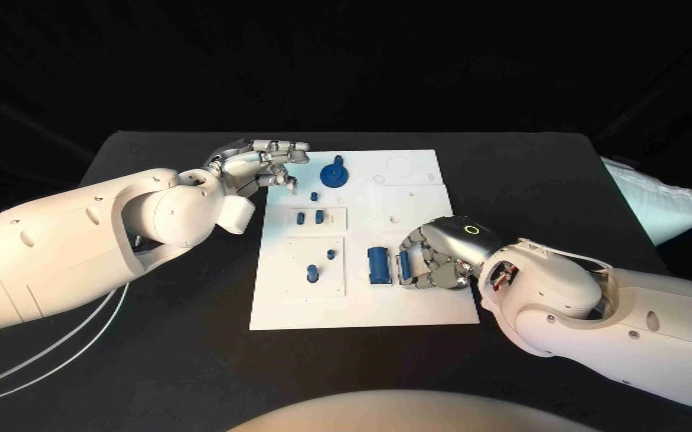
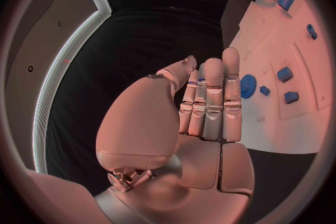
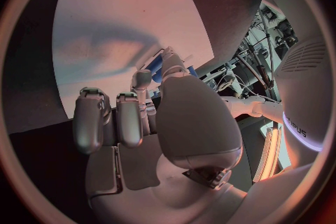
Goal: Assemble the parts on the task board
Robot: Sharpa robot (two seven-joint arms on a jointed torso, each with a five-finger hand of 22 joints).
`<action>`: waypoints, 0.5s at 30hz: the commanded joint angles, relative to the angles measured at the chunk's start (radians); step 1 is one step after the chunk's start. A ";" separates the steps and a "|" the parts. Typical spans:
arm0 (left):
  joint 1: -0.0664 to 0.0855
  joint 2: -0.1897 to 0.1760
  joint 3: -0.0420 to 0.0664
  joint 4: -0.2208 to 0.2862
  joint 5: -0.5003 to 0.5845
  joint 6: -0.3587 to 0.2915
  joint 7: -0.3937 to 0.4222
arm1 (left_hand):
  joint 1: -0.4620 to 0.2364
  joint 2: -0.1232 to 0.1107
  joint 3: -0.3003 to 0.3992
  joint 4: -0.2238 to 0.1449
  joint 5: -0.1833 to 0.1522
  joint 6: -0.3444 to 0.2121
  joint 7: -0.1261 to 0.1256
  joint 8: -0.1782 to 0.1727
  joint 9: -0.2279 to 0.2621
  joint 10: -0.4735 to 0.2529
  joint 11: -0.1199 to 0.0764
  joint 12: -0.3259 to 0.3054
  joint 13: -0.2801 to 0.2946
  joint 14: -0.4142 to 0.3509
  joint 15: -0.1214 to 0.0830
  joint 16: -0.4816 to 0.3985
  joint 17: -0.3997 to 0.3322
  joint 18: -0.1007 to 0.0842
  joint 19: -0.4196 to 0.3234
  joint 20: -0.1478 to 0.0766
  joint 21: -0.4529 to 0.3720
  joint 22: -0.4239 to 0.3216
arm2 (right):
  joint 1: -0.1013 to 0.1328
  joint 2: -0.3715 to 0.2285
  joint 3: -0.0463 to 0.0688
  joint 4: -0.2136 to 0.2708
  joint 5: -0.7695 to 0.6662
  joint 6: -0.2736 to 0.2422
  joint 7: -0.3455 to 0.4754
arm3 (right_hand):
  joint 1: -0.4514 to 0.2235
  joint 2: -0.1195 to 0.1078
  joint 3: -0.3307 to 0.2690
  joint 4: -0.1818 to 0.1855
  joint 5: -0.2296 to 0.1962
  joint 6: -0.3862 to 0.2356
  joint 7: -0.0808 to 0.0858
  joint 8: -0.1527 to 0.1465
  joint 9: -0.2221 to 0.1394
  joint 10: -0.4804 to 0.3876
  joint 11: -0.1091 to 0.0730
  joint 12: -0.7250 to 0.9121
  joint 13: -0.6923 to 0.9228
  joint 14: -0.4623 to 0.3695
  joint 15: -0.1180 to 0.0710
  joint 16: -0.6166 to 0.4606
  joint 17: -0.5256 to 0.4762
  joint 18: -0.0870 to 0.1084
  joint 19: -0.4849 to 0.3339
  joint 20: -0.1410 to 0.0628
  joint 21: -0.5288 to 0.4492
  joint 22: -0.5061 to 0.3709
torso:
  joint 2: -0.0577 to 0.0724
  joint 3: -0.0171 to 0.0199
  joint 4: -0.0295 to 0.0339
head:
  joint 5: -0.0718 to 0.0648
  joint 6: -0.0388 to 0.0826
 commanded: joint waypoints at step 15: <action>0.000 0.002 0.001 0.000 -0.005 0.019 0.001 | -0.010 -0.002 -0.005 0.002 0.000 -0.006 0.001 -0.006 -0.001 -0.010 -0.001 0.006 -0.001 -0.007 0.001 0.006 -0.001 0.018 -0.005 0.001 -0.005 -0.002 | -0.001 -0.001 0.000 0.003 -0.009 0.025 0.004 | -0.011 -0.040 -0.026 0.037 0.032 -0.003 0.000 0.005 -0.009 -0.009 0.000 0.008 -0.008 0.054 0.007 -0.009 0.033 -0.010 -0.005 0.005 -0.006 -0.004 | 0.000 0.0003 -0.0001 | 0.001 -0.003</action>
